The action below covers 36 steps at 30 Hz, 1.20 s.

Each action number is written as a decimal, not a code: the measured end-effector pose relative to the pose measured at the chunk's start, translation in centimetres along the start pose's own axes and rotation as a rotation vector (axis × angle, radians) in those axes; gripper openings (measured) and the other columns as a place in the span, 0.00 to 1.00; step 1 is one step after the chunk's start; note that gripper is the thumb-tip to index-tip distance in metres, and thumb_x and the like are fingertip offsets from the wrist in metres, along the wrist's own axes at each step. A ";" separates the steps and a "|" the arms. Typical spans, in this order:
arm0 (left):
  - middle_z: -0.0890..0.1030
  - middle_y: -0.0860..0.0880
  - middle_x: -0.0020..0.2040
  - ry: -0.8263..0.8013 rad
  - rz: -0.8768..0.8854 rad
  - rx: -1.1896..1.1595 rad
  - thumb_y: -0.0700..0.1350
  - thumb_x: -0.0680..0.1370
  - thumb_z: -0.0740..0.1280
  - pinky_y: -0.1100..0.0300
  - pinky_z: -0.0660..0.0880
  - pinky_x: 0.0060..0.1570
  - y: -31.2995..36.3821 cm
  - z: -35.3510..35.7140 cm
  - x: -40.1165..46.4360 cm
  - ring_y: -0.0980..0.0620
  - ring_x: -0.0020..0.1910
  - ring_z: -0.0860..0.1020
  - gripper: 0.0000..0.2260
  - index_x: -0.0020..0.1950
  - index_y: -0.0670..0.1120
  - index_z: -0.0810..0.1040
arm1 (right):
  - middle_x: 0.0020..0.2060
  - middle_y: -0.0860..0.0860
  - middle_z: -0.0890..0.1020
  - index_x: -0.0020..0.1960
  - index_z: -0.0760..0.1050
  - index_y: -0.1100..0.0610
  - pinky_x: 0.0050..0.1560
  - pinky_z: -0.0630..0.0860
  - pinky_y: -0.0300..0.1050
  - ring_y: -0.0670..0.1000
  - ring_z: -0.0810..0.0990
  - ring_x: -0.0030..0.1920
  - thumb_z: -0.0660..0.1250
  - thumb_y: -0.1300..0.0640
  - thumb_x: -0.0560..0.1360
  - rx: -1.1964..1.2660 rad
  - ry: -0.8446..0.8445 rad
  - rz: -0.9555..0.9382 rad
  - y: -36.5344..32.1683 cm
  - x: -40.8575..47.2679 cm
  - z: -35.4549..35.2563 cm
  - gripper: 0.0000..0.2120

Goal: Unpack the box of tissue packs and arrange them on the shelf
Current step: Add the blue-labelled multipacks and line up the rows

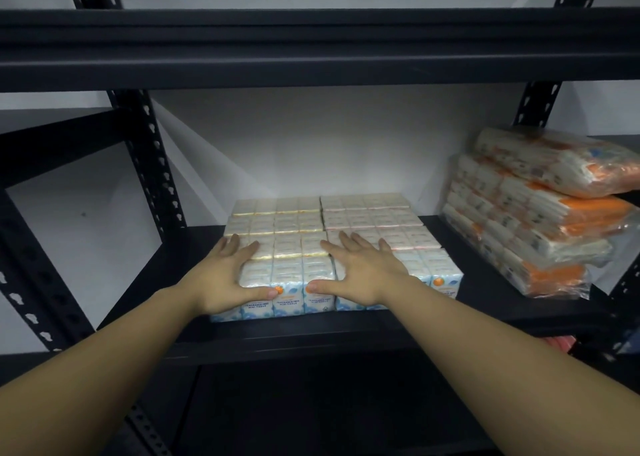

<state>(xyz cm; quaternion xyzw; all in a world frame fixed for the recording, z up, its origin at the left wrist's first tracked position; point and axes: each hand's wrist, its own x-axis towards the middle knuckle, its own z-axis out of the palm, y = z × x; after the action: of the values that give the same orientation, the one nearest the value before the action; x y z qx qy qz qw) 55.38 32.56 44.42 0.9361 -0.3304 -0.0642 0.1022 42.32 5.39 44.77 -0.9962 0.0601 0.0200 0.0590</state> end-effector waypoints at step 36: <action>0.41 0.43 0.85 0.016 -0.095 0.095 0.86 0.65 0.49 0.34 0.41 0.79 1.6 -1.9 8.5 0.40 0.83 0.38 0.57 0.85 0.54 0.43 | 0.84 0.48 0.48 0.83 0.49 0.37 0.80 0.44 0.67 0.55 0.46 0.83 0.50 0.15 0.68 0.083 0.024 0.220 7.9 2.9 -2.8 0.49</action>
<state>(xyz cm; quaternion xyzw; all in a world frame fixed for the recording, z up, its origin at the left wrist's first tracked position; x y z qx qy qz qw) 61.35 26.20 46.15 0.9550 -0.2872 -0.0457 0.0575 44.28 -3.07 46.54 -0.9805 0.1706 0.0118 0.0971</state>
